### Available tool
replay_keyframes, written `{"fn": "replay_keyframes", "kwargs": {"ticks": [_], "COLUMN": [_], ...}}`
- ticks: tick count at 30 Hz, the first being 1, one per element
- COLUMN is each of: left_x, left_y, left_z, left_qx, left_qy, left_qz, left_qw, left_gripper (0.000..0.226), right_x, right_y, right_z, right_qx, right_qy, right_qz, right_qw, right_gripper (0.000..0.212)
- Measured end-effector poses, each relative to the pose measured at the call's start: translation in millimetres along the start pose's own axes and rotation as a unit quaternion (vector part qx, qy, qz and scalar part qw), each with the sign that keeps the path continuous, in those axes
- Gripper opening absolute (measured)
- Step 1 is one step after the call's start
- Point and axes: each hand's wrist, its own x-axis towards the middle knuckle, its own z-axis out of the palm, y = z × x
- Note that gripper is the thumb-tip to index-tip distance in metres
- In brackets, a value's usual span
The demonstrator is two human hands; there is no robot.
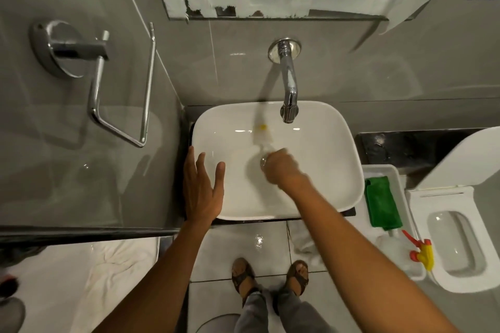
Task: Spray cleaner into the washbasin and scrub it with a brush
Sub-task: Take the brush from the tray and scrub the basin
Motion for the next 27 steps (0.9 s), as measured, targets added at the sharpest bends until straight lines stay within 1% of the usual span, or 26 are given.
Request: {"fn": "replay_keyframes", "kwargs": {"ticks": [2,3,5,7,10,11,12,14,16,17,18,20,21,22,24,27], "left_x": [0,-1,-1,-1,-1,-2,-1,-1,-1,-1,-1,-1,-1,-1,0,1], "left_y": [0,0,-1,-1,-1,0,-1,-1,-1,-1,-2,-3,-4,-5,-5,-6], "left_z": [0,0,-1,-1,-1,-1,-2,-1,0,0,0,1,1,1,2,3], "left_qx": [-0.003,-0.005,-0.005,-0.003,-0.001,0.0,0.001,0.004,0.003,0.001,-0.002,-0.008,-0.011,-0.012,-0.013,-0.013], "left_qy": [-0.004,-0.003,-0.001,-0.002,-0.004,-0.004,-0.002,0.001,0.003,0.004,0.007,0.015,0.017,0.017,0.014,0.008], "left_qz": [-0.003,-0.002,-0.002,-0.001,-0.002,-0.001,0.001,0.004,0.007,0.008,0.009,0.015,0.016,0.016,0.012,0.004], "left_qw": [1.0,1.0,1.0,1.0,1.0,1.0,1.0,1.0,1.0,1.0,1.0,1.0,1.0,1.0,1.0,1.0], "left_gripper": [0.105,0.105,0.105,0.104,0.103,0.103,0.102,0.101,0.101,0.101,0.101,0.099,0.098,0.097,0.096,0.095], "right_x": [20,24,16,-13,-63,-77,-88,-99,-98,-94,-87,-67,-58,-46,-23,12], "right_y": [28,46,81,99,91,82,72,49,23,9,-1,-12,-12,-10,1,39], "right_z": [-29,-41,-58,-66,-57,-51,-42,-18,12,25,39,57,58,57,43,4], "right_qx": [-0.058,-0.102,-0.153,-0.226,-0.321,-0.327,-0.313,-0.226,-0.132,-0.108,-0.099,-0.086,-0.084,-0.065,0.002,-0.036], "right_qy": [0.042,0.044,0.033,-0.016,-0.138,-0.173,-0.208,-0.257,-0.272,-0.251,-0.212,-0.111,-0.042,0.016,0.042,0.078], "right_qz": [0.033,0.048,0.061,0.051,-0.012,-0.036,-0.056,-0.088,-0.089,-0.083,-0.087,-0.075,-0.072,-0.07,-0.031,0.028], "right_qw": [0.997,0.993,0.986,0.973,0.937,0.928,0.925,0.935,0.949,0.958,0.968,0.987,0.993,0.995,0.999,0.996], "right_gripper": [0.046,0.047,0.045,0.042,0.041,0.038,0.03,0.016,0.014,0.014,0.019,0.047,0.058,0.063,0.053,0.056]}}
